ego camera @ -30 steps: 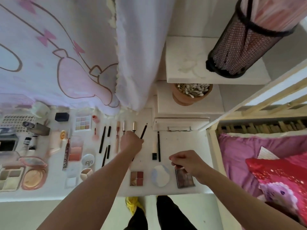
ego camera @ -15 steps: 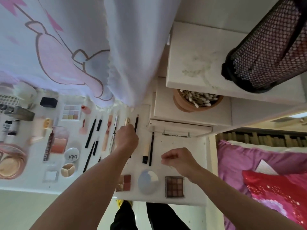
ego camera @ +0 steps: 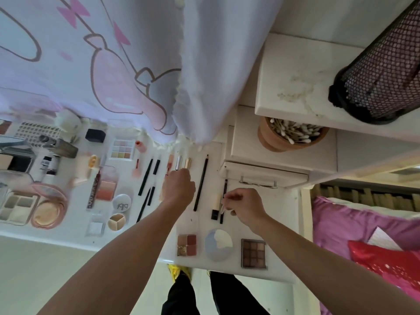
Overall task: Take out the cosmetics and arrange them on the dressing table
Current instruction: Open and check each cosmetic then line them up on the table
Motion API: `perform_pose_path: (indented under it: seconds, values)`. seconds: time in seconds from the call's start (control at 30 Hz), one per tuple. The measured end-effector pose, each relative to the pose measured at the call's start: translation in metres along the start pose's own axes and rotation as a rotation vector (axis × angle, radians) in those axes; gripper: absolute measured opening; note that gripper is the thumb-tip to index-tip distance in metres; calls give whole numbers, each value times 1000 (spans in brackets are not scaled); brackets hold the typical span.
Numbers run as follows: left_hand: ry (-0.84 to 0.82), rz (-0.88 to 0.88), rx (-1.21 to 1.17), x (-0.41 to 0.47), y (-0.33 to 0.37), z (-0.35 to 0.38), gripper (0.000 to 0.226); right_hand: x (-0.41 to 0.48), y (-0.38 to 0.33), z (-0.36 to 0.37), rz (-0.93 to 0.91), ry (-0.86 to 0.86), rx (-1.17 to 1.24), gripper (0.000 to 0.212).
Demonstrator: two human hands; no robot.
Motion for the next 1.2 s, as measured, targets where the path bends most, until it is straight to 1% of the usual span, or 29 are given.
perform_pose_path:
  seconds: [0.13,0.17,0.23,0.37,0.6,0.77,0.93,1.03,1.1,1.2]
  values:
    - [55,5,-27,-17,-18,-20,13,24,-14,25,-52,28,-139,17]
    - [73,3,-34,-22,-27,-25,15,30,-18,33,-70,32,-175,15]
    - [98,0,-47,-30,-38,-33,18,39,-27,40,-101,68,-231,2]
    - [127,-30,-61,-44,-65,-43,19,53,-49,55,-143,111,-343,9]
    - [169,-19,-75,-57,-87,-45,21,73,-61,66,-169,162,-426,14]
    - [154,-13,-88,-60,-92,-42,21,79,-57,72,-151,178,-496,14]
    - [127,-9,-68,-63,-93,-42,20,73,-50,70,-129,167,-487,14]
    - [114,1,-56,-66,-90,-46,20,54,-49,64,-175,159,-444,13]
    - [109,23,-53,-67,-85,-49,20,36,-45,53,-199,175,-455,12]
    - [80,48,-54,-70,-79,-49,21,16,-23,30,-111,208,-541,15]
Point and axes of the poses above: each hand's wrist, its own x-axis towards the middle knuckle, its own z-axis out of the palm, y = z × x, the point moved 8 cm from there along x, towards the middle knuckle, and after that the axes turned 8 degrees about -y, right-handed, at the moved point
